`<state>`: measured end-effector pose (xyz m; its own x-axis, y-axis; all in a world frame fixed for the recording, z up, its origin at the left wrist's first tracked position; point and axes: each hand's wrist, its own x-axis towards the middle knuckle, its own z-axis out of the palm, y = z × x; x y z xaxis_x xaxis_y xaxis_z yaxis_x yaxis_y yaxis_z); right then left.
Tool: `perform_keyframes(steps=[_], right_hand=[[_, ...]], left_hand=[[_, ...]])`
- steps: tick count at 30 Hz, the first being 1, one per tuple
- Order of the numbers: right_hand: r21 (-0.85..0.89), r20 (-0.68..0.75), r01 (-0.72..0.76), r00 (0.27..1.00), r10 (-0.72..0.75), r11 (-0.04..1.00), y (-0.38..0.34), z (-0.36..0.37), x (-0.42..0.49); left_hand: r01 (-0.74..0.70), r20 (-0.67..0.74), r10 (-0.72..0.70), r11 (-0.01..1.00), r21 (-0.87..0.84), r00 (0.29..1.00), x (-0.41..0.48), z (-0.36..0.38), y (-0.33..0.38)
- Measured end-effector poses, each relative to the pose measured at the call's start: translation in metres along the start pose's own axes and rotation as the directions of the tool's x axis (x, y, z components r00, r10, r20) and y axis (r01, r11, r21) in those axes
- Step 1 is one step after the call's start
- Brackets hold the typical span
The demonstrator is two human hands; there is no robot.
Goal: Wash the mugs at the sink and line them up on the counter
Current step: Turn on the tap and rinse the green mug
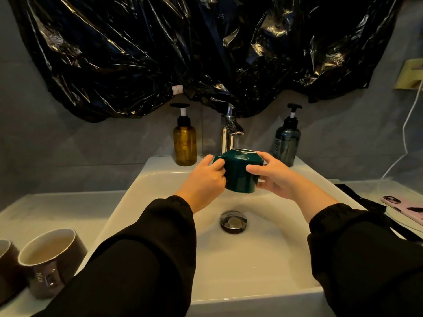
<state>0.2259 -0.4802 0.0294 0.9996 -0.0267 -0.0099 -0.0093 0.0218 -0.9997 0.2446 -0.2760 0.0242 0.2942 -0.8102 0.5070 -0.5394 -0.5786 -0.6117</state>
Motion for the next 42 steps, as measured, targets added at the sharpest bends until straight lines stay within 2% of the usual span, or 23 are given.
perform_keyframes(steps=[9,14,20,30,34,37,40,42], right_hand=[[0.111,0.116,-0.001,0.993,-0.012,0.994,-0.002,-0.024,-0.004],[0.119,0.063,-0.029,0.998,0.022,0.992,0.000,-0.018,-0.002],[0.096,0.023,-0.065,0.998,0.063,0.993,0.005,0.006,0.001],[-0.022,-0.032,0.054,0.998,-0.055,0.998,-0.002,0.033,0.000],[0.004,-0.051,0.006,0.999,-0.006,1.000,-0.004,0.022,-0.001],[0.013,-0.074,-0.109,0.991,0.109,0.994,-0.005,0.012,-0.001],[0.152,0.008,-0.240,0.970,0.242,0.959,-0.005,-0.001,0.001],[0.211,0.071,-0.274,0.962,0.265,0.938,-0.004,-0.008,0.001]], left_hand=[[-0.025,-0.042,0.025,1.000,0.004,0.999,0.018,0.005,0.014],[-0.006,-0.003,0.006,0.999,0.051,1.000,0.017,0.011,0.013],[0.017,0.026,-0.017,1.000,0.024,1.000,-0.003,0.014,0.001],[0.050,-0.006,-0.050,0.998,0.032,0.999,-0.024,0.009,-0.014],[0.090,-0.016,-0.091,0.995,-0.044,0.996,-0.014,0.013,-0.009],[0.109,0.016,-0.108,0.985,-0.137,0.994,-0.004,0.017,0.000],[0.178,0.188,-0.129,0.945,-0.273,0.974,0.004,0.016,0.008],[0.337,0.297,-0.216,0.822,-0.460,0.930,0.008,0.011,0.012]])
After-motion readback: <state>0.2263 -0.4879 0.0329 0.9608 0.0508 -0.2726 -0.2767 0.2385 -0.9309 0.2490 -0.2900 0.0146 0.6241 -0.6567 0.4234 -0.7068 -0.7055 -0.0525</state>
